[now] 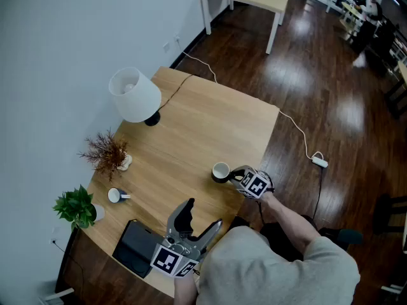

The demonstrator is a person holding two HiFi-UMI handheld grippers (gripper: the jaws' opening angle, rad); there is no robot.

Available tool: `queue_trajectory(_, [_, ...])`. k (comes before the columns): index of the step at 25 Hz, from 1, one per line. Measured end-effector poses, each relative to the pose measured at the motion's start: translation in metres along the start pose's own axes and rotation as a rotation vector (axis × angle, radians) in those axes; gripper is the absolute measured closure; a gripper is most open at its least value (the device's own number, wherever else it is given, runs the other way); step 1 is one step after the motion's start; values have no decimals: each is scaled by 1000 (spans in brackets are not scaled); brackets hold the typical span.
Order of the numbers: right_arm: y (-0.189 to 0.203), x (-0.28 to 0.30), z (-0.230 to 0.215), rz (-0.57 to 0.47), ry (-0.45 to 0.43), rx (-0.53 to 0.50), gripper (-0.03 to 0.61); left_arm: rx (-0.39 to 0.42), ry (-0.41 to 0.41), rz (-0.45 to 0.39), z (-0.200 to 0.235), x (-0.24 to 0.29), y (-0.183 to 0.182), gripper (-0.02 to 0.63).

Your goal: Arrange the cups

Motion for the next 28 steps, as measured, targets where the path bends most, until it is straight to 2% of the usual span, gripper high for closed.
queue_trajectory(3, [-38, -11, 28, -90, -59, -28, 497, 2, -25, -12, 3, -26, -8, 259])
queue_trajectory(6, [-82, -17, 65, -163, -127, -135, 497, 25, -80, -38, -1, -61, -14, 259])
queue_trajectory(10, [-162, 5, 127, -260, -288, -329, 497, 55, -245, -96, 10, -124, -15, 259])
queue_trajectory(14, [-237, 51, 203, -305, -483, -485, 497, 65, -443, -182, 26, -199, -11, 259])
queue_trajectory(17, [-274, 89, 259, -294, -585, -601, 497, 77, -575, -224, 29, -249, 2, 259])
queue_trajectory(20, [-297, 133, 312, -247, -657, -703, 497, 65, -679, -212, 30, -290, 20, 259])
queue_trajectory(24, [-307, 191, 375, -161, -715, -808, 497, 72, -789, -145, 36, -337, 30, 259])
queue_trajectory(28, [-299, 237, 426, -81, -727, -895, 497, 72, -847, -175, 35, -368, 30, 259])
Point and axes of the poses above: the fingertips, and each gripper's own axes: x forward along the fingers, z to its left, y out of its underside, the point moved 8 cm from there along -x, backward along the fingers, and after that the axes turned 2 degrees about -y, right-handed, at the moved point
